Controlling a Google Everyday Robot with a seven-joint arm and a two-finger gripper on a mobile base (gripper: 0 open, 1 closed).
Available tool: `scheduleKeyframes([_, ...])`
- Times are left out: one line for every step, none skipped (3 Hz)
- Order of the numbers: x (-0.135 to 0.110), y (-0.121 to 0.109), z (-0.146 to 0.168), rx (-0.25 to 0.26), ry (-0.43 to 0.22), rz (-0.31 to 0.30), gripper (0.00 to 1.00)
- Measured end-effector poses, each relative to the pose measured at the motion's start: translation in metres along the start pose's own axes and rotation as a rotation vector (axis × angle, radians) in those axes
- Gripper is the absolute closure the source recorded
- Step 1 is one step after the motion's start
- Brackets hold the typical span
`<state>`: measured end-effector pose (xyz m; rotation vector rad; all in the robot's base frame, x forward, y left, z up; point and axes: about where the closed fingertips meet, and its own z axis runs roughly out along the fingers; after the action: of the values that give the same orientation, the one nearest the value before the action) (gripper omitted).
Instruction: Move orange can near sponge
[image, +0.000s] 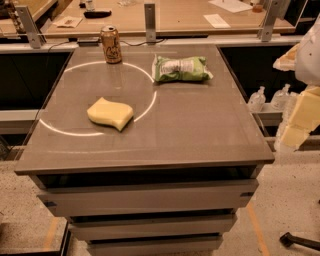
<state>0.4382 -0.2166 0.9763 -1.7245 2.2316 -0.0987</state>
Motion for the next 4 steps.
scheduleKeyframes([0.0, 0.0, 0.0, 0.0, 0.0, 0.0, 0.0])
scheduleKeyframes([-0.003, -0.006, -0.005, 0.007, -0.034, 0.028, 0.0])
scheduleKeyframes([-0.013, -0.028, -0.011, 0.029, -0.085, 0.084, 0.0])
scheduleKeyframes([-0.029, -0.058, -0.015, 0.056, -0.183, 0.172, 0.0])
